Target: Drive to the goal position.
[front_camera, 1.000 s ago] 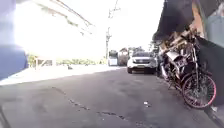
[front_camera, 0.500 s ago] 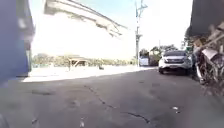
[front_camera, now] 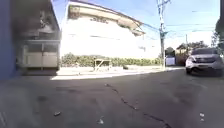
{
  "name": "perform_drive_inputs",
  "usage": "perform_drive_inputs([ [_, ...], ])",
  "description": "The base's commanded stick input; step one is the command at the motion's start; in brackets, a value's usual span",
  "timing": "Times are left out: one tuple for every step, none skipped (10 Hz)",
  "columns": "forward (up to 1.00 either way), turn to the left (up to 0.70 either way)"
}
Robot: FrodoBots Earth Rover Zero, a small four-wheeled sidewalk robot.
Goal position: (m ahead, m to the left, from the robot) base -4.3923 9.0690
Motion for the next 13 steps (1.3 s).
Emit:
perform_drive_inputs([
  [0.00, 1.00],
  [0.00, 1.00],
  [0.00, 1.00],
  [0.00, 1.00],
  [0.00, 1.00],
  [0.00, 1.00],
  [0.00, 1.00],
  [0.00, 1.00],
  [0.00, 1.00],
  [0.00, 1.00],
  [0.00, 0.80],
  [0.00, 0.03],
  [0.00, 0.95],
])
